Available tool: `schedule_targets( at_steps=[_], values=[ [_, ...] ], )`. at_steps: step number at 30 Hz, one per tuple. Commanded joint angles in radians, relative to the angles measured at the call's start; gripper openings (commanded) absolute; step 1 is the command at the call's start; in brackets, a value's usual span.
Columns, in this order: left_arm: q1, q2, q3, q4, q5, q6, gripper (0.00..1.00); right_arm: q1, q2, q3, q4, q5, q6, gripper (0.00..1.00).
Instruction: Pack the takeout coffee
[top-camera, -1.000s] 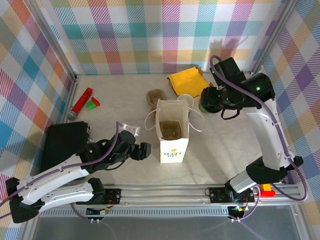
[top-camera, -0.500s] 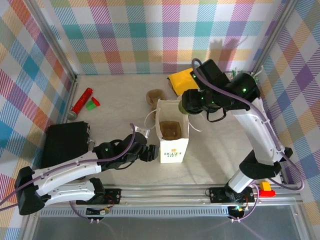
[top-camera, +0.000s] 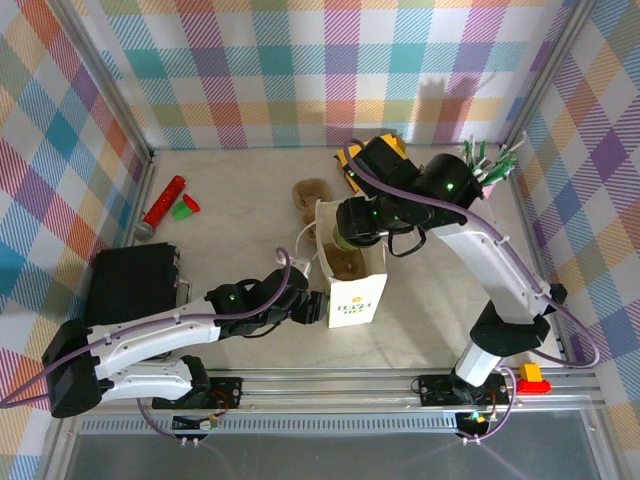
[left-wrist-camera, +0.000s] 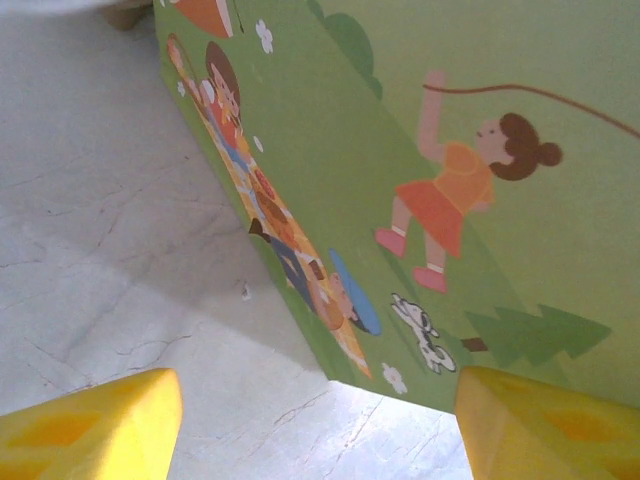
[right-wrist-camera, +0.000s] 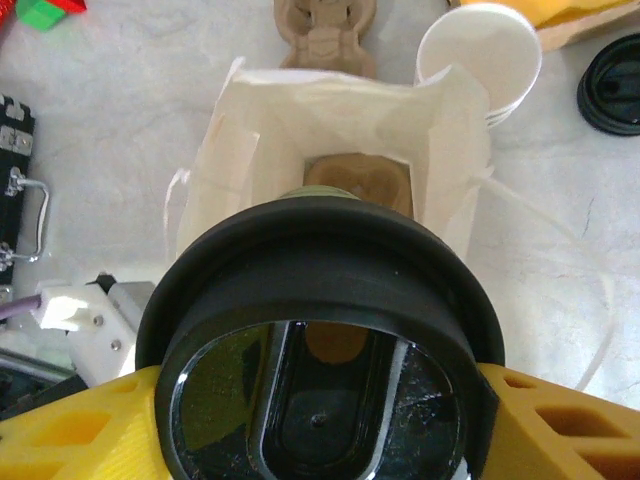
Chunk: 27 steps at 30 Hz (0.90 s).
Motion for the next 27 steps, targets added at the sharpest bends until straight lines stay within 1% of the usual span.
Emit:
schedule_targets(
  at_steps=[1, 7, 10, 11, 14, 18, 20, 27],
  values=[
    [-0.018, 0.022, 0.024, 0.046, 0.014, 0.016, 0.72, 0.013, 0.010, -0.046, -0.176, -0.018, 0.029, 0.60],
    [-0.031, 0.064, 0.029, 0.101, 0.011, 0.010, 0.72, 0.016, 0.008, -0.132, -0.174, -0.025, 0.050, 0.60],
    [-0.035, 0.082, 0.038, 0.103, 0.012, 0.010, 0.72, 0.017, 0.015, -0.165, -0.172, -0.028, 0.054, 0.60],
    [-0.036, 0.085, 0.040, 0.138, 0.011, 0.011, 0.72, 0.016, 0.016, -0.176, -0.166, -0.028, 0.055, 0.60],
    [-0.037, 0.079, 0.039, 0.135, 0.004, 0.014, 0.72, 0.016, 0.026, -0.201, -0.154, -0.033, 0.048, 0.60],
    [-0.037, 0.049, 0.040, 0.121, -0.010, 0.026, 0.72, 0.012, 0.038, -0.232, -0.118, -0.055, 0.028, 0.60],
    [-0.037, 0.025, 0.036, 0.077, -0.023, 0.032, 0.73, 0.009, 0.051, -0.235, -0.111, -0.059, 0.026, 0.60],
    [-0.037, -0.082, 0.022, 0.026, -0.043, 0.062, 0.74, -0.017, 0.081, -0.278, -0.071, -0.103, 0.001, 0.60]
  ],
)
